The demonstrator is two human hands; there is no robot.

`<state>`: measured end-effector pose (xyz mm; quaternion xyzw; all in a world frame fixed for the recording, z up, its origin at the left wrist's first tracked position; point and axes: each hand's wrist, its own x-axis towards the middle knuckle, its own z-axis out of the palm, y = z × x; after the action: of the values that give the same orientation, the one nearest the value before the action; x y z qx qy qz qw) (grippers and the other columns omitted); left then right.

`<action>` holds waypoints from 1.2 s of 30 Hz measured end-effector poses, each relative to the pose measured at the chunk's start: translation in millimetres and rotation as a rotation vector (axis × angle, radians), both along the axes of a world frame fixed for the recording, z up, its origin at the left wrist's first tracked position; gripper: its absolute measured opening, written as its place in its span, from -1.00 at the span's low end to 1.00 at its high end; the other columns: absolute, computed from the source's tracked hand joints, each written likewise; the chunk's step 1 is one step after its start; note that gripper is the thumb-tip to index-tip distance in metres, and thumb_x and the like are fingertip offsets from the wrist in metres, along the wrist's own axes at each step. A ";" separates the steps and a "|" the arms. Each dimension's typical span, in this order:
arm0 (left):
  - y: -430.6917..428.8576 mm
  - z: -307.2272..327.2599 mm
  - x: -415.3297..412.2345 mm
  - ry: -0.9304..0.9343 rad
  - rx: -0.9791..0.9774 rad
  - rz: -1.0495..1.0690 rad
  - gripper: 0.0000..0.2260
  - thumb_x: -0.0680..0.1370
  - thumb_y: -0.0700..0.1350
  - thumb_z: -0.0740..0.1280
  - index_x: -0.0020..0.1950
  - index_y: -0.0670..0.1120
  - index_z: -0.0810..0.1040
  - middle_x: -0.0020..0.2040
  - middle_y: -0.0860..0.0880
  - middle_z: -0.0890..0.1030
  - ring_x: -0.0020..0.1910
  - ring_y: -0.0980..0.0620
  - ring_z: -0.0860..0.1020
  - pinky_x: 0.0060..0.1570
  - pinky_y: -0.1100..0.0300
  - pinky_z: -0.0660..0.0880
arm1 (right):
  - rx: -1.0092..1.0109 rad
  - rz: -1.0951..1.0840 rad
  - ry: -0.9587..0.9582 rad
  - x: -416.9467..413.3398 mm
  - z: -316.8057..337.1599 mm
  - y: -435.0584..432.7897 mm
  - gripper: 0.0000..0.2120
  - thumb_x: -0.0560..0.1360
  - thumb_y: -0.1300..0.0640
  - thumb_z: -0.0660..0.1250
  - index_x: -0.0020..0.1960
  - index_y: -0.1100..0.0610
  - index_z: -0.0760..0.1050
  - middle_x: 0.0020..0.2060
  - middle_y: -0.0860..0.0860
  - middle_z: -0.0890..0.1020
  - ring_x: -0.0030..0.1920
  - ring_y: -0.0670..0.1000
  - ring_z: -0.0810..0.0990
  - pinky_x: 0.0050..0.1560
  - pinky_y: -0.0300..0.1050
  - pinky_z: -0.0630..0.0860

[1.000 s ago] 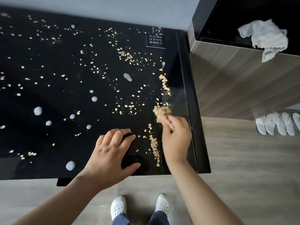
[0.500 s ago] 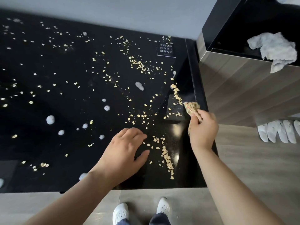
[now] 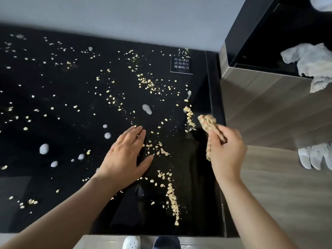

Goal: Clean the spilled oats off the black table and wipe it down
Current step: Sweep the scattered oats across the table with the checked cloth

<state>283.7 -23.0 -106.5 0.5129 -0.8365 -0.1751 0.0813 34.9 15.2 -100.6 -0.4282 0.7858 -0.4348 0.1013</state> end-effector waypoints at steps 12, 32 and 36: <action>0.9 -8.8 -21.4 -0.050 0.015 0.075 -0.33 0.46 0.31 0.17 0.42 -0.10 0.40 0.41 0.04 0.38 0.44 0.01 0.28 0.35 0.00 0.34 | 0.071 0.193 -0.011 26.9 -25.4 -13.1 -0.79 0.43 0.27 0.44 0.06 0.16 0.63 -0.09 -0.06 0.59 -0.18 -0.12 0.57 -0.21 -0.43 0.47; -24.6 -5.2 -24.7 0.078 -0.102 0.117 -0.61 0.53 0.14 0.19 0.06 -0.11 0.63 0.07 0.04 0.55 0.08 -0.01 0.49 0.11 0.04 0.45 | 0.054 0.267 -0.026 19.1 -24.2 -65.7 -0.78 0.44 0.29 0.44 0.08 0.19 0.64 -0.05 -0.04 0.62 -0.13 -0.14 0.58 -0.08 -0.35 0.53; -46.3 1.4 -21.2 0.144 -0.131 0.116 -0.69 0.54 0.05 0.21 0.05 -0.11 0.62 0.02 0.06 0.57 0.02 0.03 0.49 0.02 0.13 0.47 | 0.034 0.292 -0.136 8.1 -1.5 -68.7 -0.81 0.47 0.27 0.39 0.06 0.12 0.65 -0.10 -0.05 0.64 -0.18 -0.13 0.63 -0.19 -0.23 0.59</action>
<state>262.6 -69.4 -105.1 0.5401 -0.8071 -0.1515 0.1842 43.0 -53.5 -102.1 -0.5055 0.7137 -0.4301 0.2238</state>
